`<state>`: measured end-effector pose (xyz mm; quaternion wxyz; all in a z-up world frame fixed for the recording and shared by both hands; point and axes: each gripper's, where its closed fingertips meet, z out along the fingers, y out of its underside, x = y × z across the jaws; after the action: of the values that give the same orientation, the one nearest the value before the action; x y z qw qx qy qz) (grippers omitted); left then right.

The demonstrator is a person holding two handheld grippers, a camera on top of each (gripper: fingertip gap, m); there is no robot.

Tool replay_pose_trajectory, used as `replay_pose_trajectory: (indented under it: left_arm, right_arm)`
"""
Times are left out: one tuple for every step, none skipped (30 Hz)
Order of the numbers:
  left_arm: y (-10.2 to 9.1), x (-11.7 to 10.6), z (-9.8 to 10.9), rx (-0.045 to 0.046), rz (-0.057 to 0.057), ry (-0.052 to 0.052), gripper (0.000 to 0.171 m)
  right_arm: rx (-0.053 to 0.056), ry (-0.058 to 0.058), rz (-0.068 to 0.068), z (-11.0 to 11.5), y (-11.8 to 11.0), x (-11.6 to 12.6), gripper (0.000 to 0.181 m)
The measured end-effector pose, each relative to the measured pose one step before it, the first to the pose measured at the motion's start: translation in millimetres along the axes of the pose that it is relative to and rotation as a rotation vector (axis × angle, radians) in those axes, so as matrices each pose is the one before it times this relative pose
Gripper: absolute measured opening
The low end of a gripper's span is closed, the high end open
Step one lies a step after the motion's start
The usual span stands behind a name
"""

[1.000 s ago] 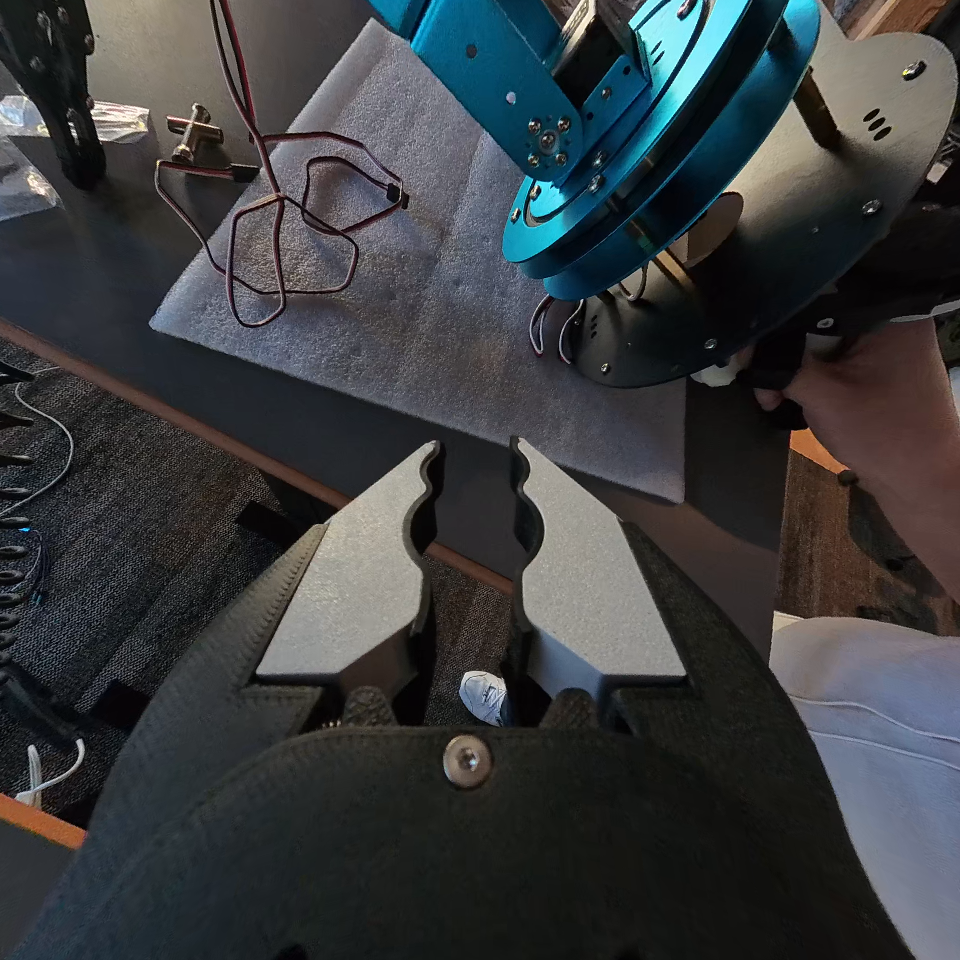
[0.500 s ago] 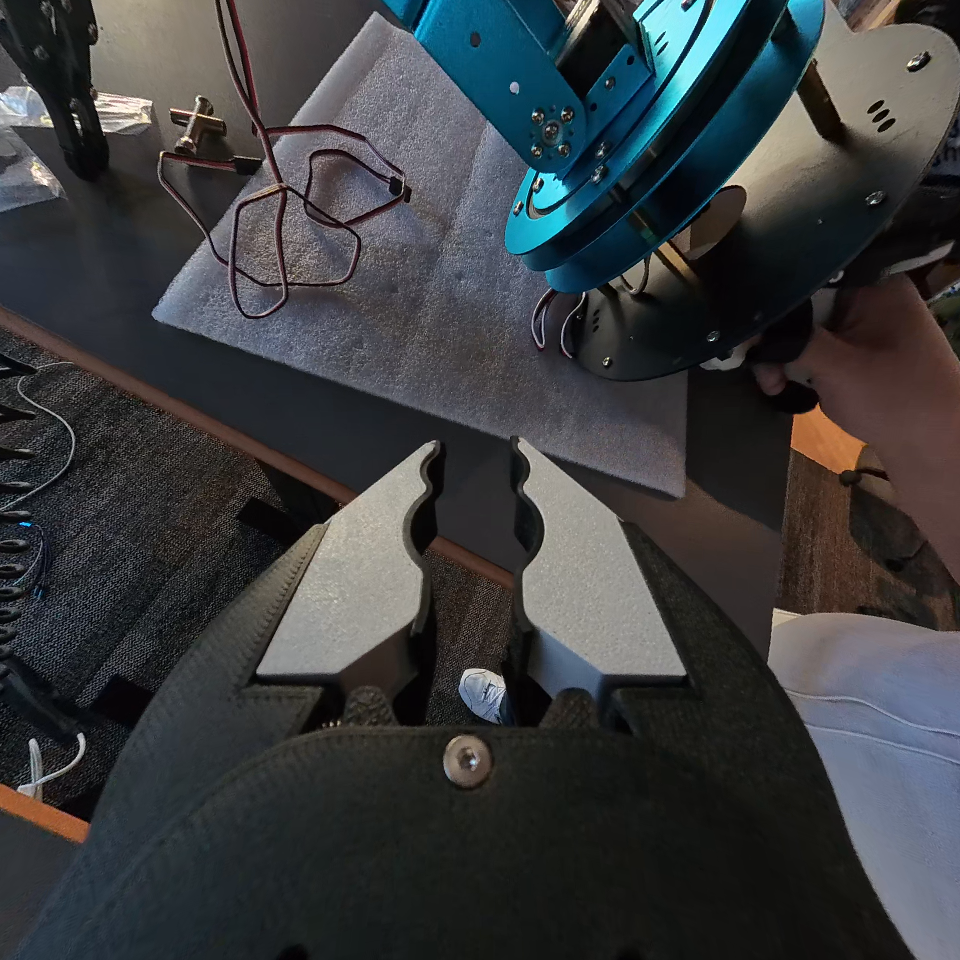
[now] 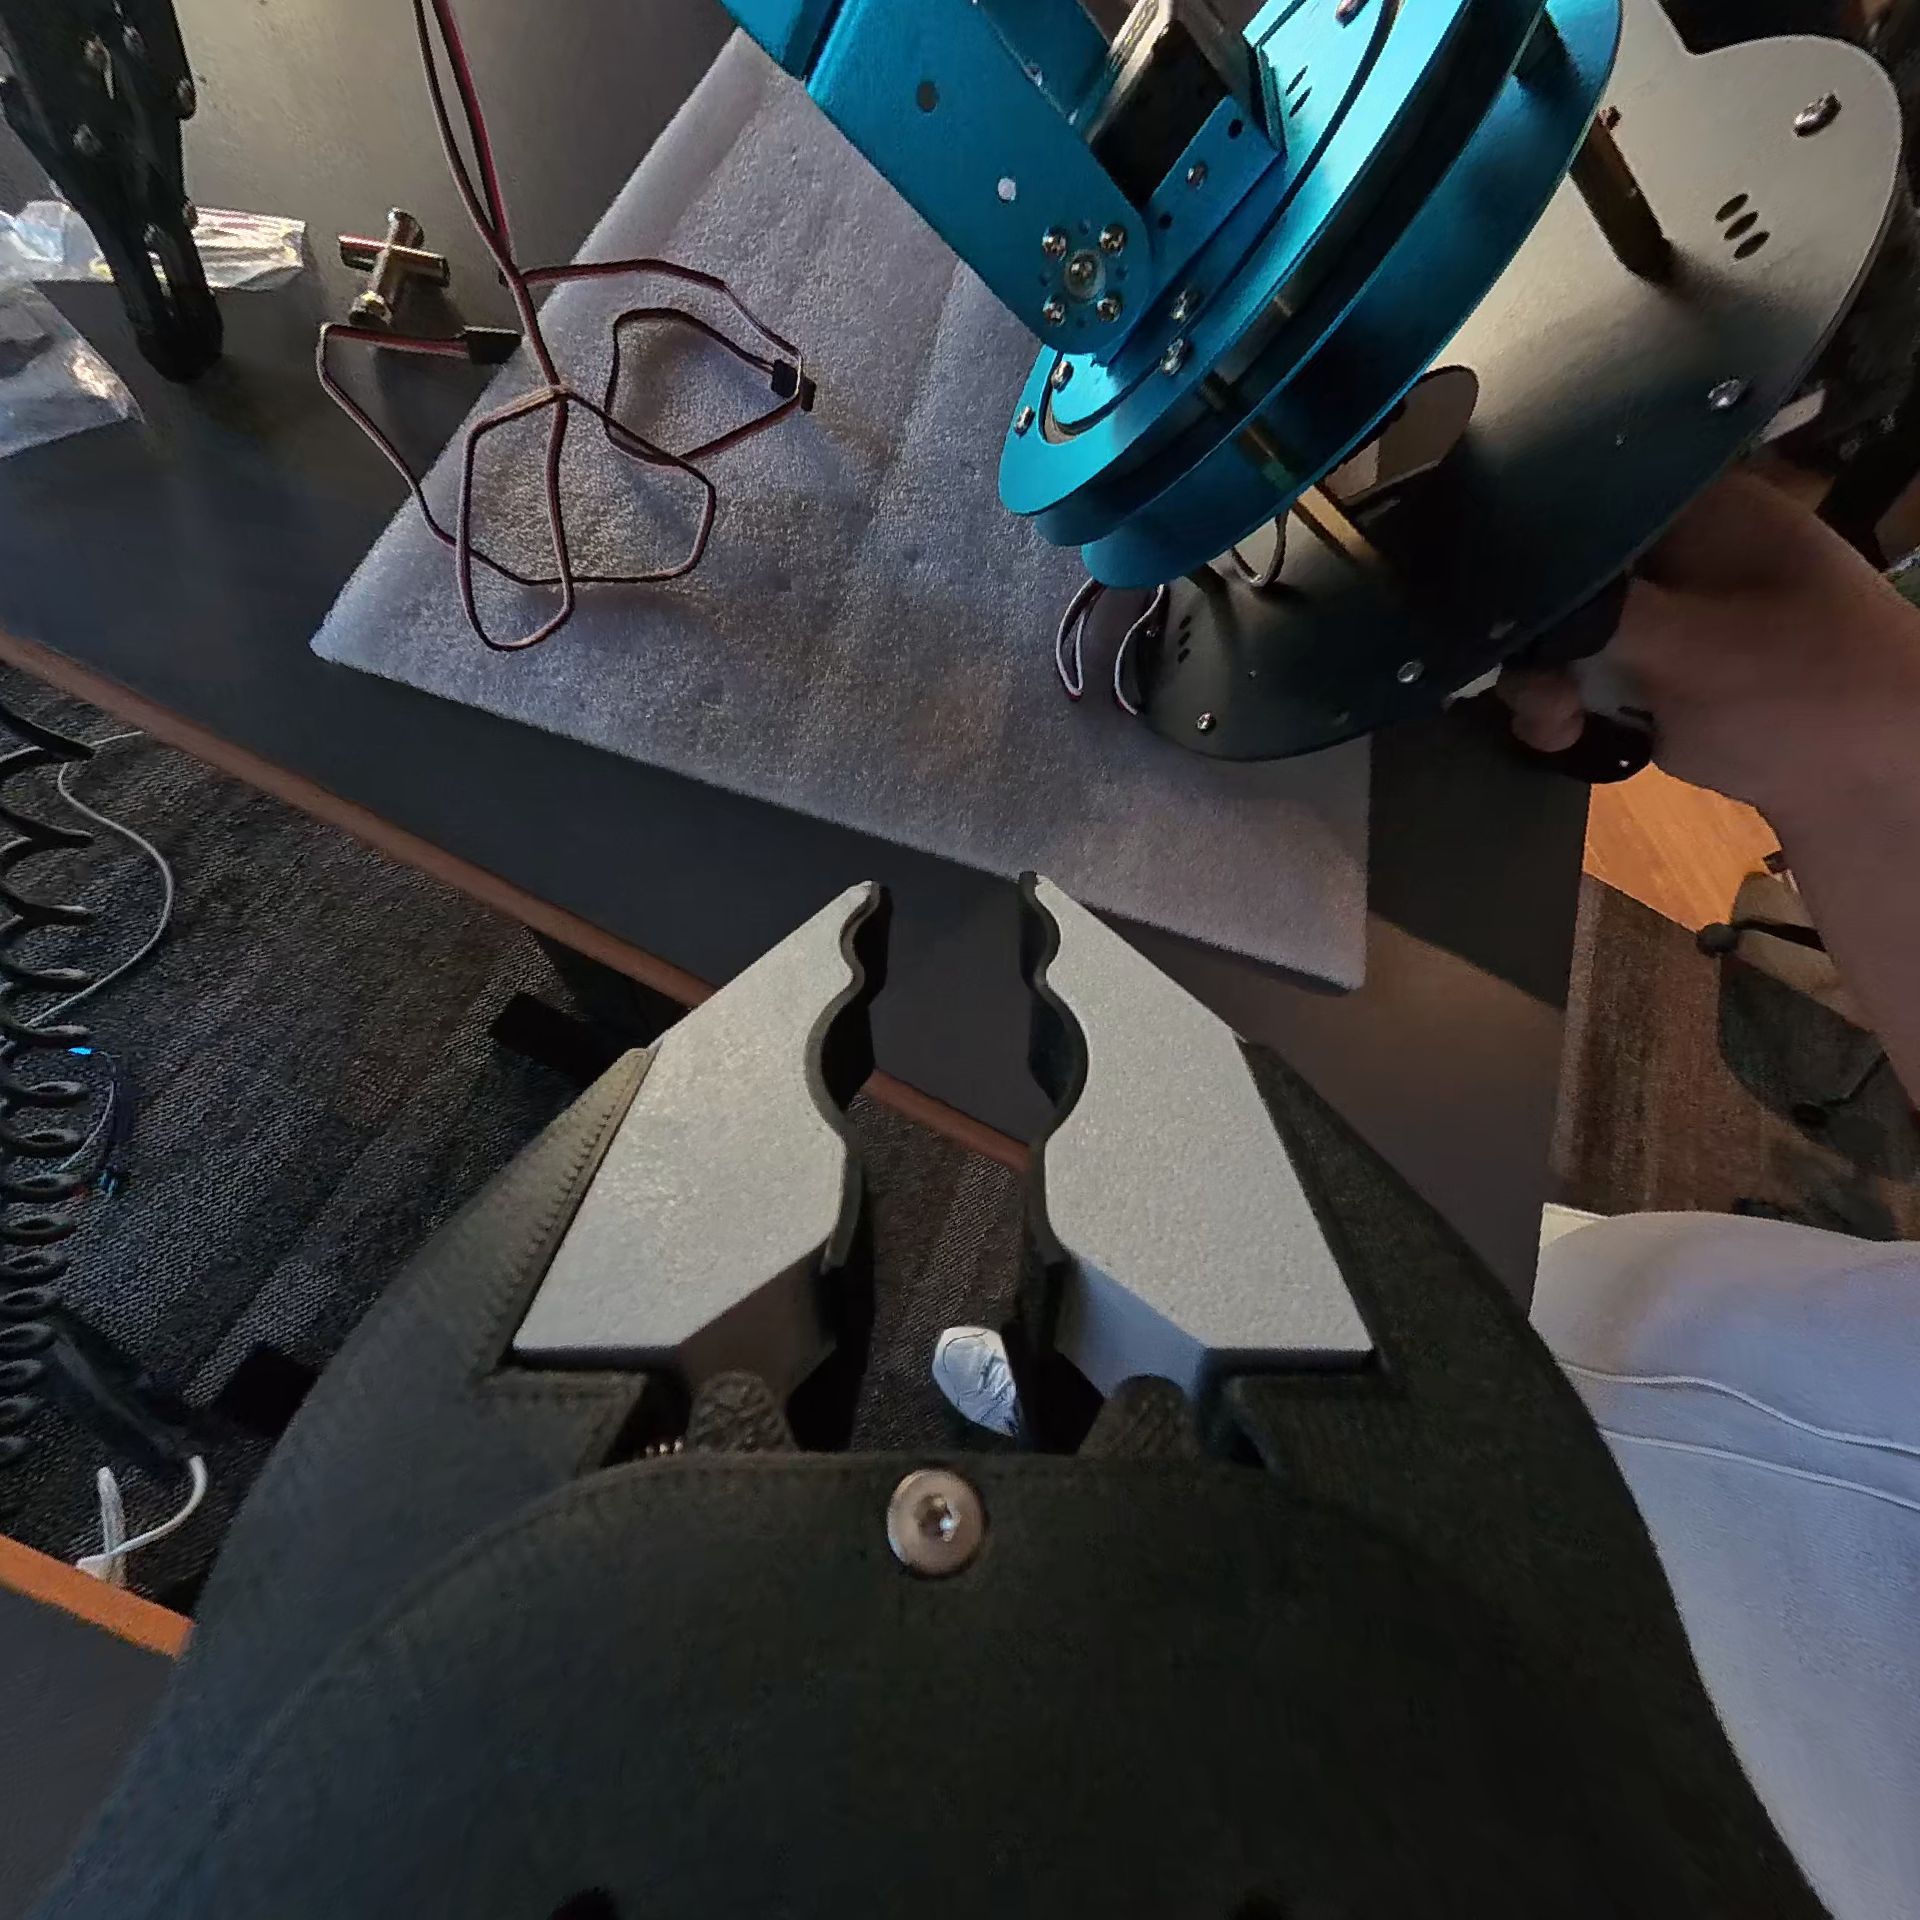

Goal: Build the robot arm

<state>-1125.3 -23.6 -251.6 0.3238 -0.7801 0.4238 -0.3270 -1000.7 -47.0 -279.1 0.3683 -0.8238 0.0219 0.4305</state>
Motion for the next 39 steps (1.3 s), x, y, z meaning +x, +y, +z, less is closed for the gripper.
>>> replay_pose_trajectory:
  left_arm:
    - [-0.30, 0.32, 0.15, -0.00174, 0.0033, -0.0001, 0.023]
    - [-0.38, 0.41, 0.19, -0.00085, 0.0032, -0.0002, 0.023]
    - [-0.34, 0.23, 0.21, -0.00056, 0.0025, -0.0007, 0.023]
    - [-0.23, 0.26, 0.19, -0.00053, 0.0016, -0.0004, 0.023]
    - [-0.18, 0.34, 0.42, -0.00038, 0.0008, 0.0004, 0.023]
    - [-0.09, 0.39, 0.27, -0.00035, 0.0001, 0.0010, 0.023]
    - [-0.03, 0.40, 0.39, -0.00056, 0.0001, 0.0010, 0.023]
    - [0.08, 0.28, 0.48, -0.00111, 0.0007, 0.0002, 0.023]
    - [0.23, 0.24, 0.35, -0.00158, 0.0011, -0.0001, 0.023]
    - [0.11, 0.34, 0.37, -0.00160, 0.0010, 0.0000, 0.023]
    - [0.08, 0.35, 0.33, -0.00138, 0.0007, 0.0009, 0.022]
    - [0.00, 0.41, 0.22, -0.00100, 0.0006, 0.0014, 0.022]
    - [-0.17, 0.28, 0.00, 0.00003, 0.0008, 0.0002, 0.022]
    - [-0.25, 0.01, -0.22, 0.00105, 0.0010, -0.0008, 0.022]
    - [-0.31, -0.04, -0.34, 0.00096, 0.0002, -0.0009, 0.022]
    - [-0.25, 0.00, -0.33, 0.00113, -0.0011, -0.0001, 0.022]
    - [-0.16, -0.11, -0.39, 0.00138, -0.0017, 0.0002, 0.022]
    - [-0.06, -0.27, -0.23, 0.00029, -0.0012, -0.0005, 0.022]
    - [0.18, -0.31, -0.20, -0.00096, -0.0002, -0.0011, 0.022]
    - [0.20, -0.22, 0.00, -0.00119, 0.0001, -0.0008, 0.022]
    - [0.18, -0.18, -0.05, -0.00071, -0.0003, -0.0003, 0.022]
    - [0.01, 0.08, 0.00, -0.00005, -0.0007, 0.0002, 0.022]
    - [0.08, 0.16, 0.06, -0.00005, -0.0011, 0.0008, 0.022]
    - [0.15, 0.30, 0.08, -0.00055, -0.0014, 0.0007, 0.022]
    - [0.25, 0.24, 0.12, -0.00072, -0.0011, 0.0006, 0.022]
    - [0.29, 0.27, 0.10, -0.00071, -0.0004, 0.0005, 0.022]
    - [0.44, 0.17, 0.13, -0.00119, 0.0000, 0.0002, 0.022]
    - [0.42, 0.14, 0.04, -0.00164, 0.0000, -0.0002, 0.022]
    - [0.29, 0.12, -0.05, -0.00094, -0.0002, -0.0003, 0.022]
    - [0.08, 0.18, -0.15, 0.00067, -0.0007, 0.0002, 0.022]
    - [-0.15, 0.05, -0.34, 0.00161, -0.0013, 0.0000, 0.022]
    - [-0.03, 0.07, -0.25, 0.00129, -0.0009, -0.0005, 0.022]
    - [0.01, 0.03, -0.27, 0.00066, -0.0005, 0.0001, 0.022]
    - [-0.10, 0.21, -0.20, 0.00055, -0.0004, 0.0000, 0.022]
    - [-0.03, 0.10, -0.14, 0.00058, 0.0001, -0.0003, 0.022]
    - [-0.02, 0.13, -0.14, 0.00053, 0.0002, -0.0001, 0.022]
    - [-0.17, 0.24, -0.11, 0.00072, 0.0001, 0.0002, 0.022]
    - [-0.19, 0.23, -0.10, 0.00086, 0.0002, 0.0002, 0.022]
    - [-0.09, 0.24, -0.21, 0.00075, 0.0007, 0.0001, 0.022]
  right_arm:
    - [-0.0057, -0.0112, 0.0082, 0.00, 0.13, -0.15, 0.004]
    - [-0.0064, -0.0077, 0.0014, -0.03, 0.06, -0.03, 0.004]
    - [-0.0069, -0.0062, 0.0019, 0.13, 0.23, -0.04, 0.004]
    - [-0.0044, -0.0067, 0.0079, 0.07, 0.17, 0.02, 0.004]
    - [-0.0016, -0.0070, 0.0090, -0.07, -0.08, -0.06, 0.004]
    - [-0.0004, -0.0046, 0.0062, -0.01, 0.06, -0.03, 0.004]
    - [-0.0011, -0.0016, 0.0017, 0.00, 0.09, 0.05, 0.004]
    - [-0.0012, -0.0013, 0.0015, 0.09, 0.02, 0.01, 0.004]
    - [-0.0016, -0.0052, 0.0077, 0.03, 0.01, 0.00, 0.004]
    - [-0.0024, -0.0077, 0.0100, -0.03, 0.01, -0.06, 0.004]
    - [-0.0021, -0.0065, 0.0078, -0.06, 0.07, -0.06, 0.004]
    - [-0.0003, -0.0045, 0.0055, -0.07, -0.04, -0.05, 0.004]
    - [0.0022, -0.0028, 0.0028, -0.26, -0.29, -0.04, 0.004]
    - [0.0055, -0.0007, 0.0014, -0.36, -0.61, 0.00, 0.004]
    - [0.0092, 0.0002, 0.0006, -0.55, -1.01, 0.02, 0.004]
    - [0.0103, 0.0011, 0.0005, -0.58, -1.08, 0.26, 0.004]
    - [0.0035, 0.0012, -0.0017, -0.40, -0.27, 0.14, 0.004]
    - [0.0032, 0.0020, -0.0022, -0.25, -0.39, 0.19, 0.004]
    - [0.0001, 0.0026, -0.0048, -0.11, 0.07, 0.06, 0.004]
    - [-0.0023, 0.0032, -0.0053, 0.18, 0.22, 0.13, 0.004]
    - [-0.0001, 0.0023, -0.0030, 0.06, 0.04, 0.11, 0.004]
    - [0.0002, 0.0017, -0.0010, 0.05, -0.04, 0.18, 0.004]
    - [0.0007, 0.0004, -0.0002, -0.07, 0.05, 0.02, 0.004]
    - [0.0015, 0.0002, 0.0016, -0.22, -0.23, 0.19, 0.004]
    - [0.0026, -0.0005, 0.0023, -0.24, -0.30, 0.16, 0.004]
    - [0.0020, -0.0015, 0.0015, -0.24, -0.23, -0.06, 0.004]
    - [0.0030, -0.0008, 0.0016, -0.36, -0.27, 0.04, 0.004]
    - [0.0034, -0.0004, 0.0008, -0.44, -0.41, 0.13, 0.004]
    - [0.0030, 0.0004, 0.0001, -0.29, -0.29, 0.03, 0.004]
    - [0.0033, 0.0013, 0.0006, -0.37, -0.25, 0.23, 0.004]
    - [0.0020, 0.0014, 0.0035, -0.29, -0.22, 0.33, 0.005]
    - [0.0032, 0.0005, 0.0064, -0.39, -0.28, 0.39, 0.005]
    - [0.0036, -0.0018, 0.0080, -0.38, -0.40, 0.26, 0.005]
    - [0.0020, -0.0032, 0.0037, -0.23, -0.25, -0.08, 0.005]
    - [0.0022, -0.0006, 0.0020, -0.24, -0.39, 0.10, 0.005]
    - [0.0020, 0.0009, 0.0021, -0.21, -0.20, 0.31, 0.005]
    - [0.0021, -0.0005, -0.0004, -0.31, -0.31, -0.11, 0.005]
    - [0.0006, -0.0040, -0.0042, -0.38, 0.01, -0.93, 0.006]
    - [0.0025, -0.0101, -0.0165, -0.80, -0.21, -2.51, 0.006]
